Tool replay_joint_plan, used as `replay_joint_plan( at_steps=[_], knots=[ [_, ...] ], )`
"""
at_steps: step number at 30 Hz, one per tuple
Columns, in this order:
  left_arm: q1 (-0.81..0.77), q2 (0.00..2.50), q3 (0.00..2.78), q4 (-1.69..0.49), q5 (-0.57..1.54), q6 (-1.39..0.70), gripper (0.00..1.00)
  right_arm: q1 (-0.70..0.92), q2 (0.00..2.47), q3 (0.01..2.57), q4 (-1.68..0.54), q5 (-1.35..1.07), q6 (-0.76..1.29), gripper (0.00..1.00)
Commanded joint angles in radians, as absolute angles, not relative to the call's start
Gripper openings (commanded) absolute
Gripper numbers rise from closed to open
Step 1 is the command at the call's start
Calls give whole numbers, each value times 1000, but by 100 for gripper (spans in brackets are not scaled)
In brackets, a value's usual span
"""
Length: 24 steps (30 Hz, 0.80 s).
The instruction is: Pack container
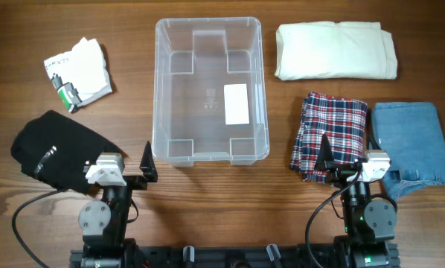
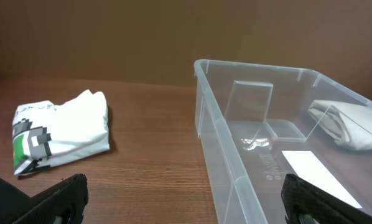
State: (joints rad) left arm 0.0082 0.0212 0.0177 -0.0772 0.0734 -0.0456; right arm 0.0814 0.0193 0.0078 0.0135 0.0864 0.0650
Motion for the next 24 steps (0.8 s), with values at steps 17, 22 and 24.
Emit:
replay_joint_plan(
  at_steps=[17,22,24],
  knots=[
    [11,20,9,-75,78,-30,100,78,17,5,86,-25,193,100],
    [11,20,9,-75,78,-30,100,78,17,5,80,-81,566,100],
    [11,20,9,-75,78,-30,100,78,17,5,70,-89,785,100]
  ],
)
